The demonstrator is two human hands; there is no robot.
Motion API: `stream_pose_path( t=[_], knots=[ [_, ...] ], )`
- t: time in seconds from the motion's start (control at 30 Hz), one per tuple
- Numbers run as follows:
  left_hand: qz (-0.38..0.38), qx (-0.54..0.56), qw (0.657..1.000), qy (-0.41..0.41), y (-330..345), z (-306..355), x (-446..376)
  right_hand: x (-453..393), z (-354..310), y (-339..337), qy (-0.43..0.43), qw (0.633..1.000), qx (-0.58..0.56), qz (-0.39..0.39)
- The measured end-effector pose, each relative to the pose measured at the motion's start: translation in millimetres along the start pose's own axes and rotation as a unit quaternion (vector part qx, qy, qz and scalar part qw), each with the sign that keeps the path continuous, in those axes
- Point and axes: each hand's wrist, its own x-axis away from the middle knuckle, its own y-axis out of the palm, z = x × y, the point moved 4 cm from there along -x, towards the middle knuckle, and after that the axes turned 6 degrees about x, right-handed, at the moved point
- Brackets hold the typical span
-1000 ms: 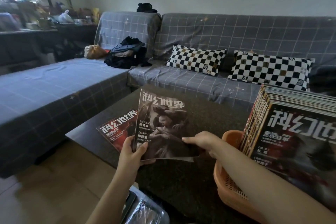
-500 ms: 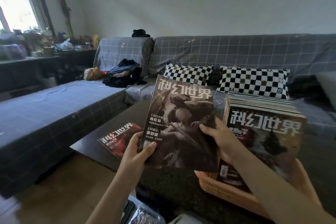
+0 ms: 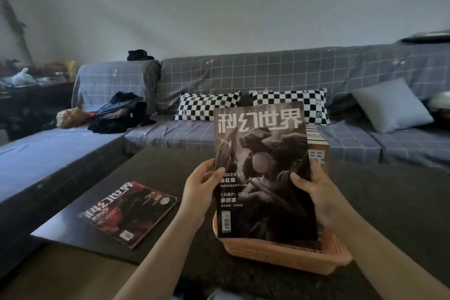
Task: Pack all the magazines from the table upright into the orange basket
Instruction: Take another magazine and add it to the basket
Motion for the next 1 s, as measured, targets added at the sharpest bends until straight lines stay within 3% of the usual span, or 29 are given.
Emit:
stream_pose_path(
  t=[0.23,0.4,0.53,1.0],
  knots=[
    [0.003,-0.082,0.996,-0.03,39,-33,-20,6,-3,-46,-0.036,0.982,0.166,0.081],
    [0.008,-0.198,0.979,-0.054,44,-58,-20,3,18,-70,-0.008,0.922,0.372,0.105],
    [0.023,-0.243,0.968,-0.064,43,-74,-17,2,35,-75,0.018,0.873,0.469,0.13],
    [0.103,-0.227,0.968,-0.022,44,-73,-10,10,47,-72,-0.06,0.881,0.41,0.228]
  ],
)
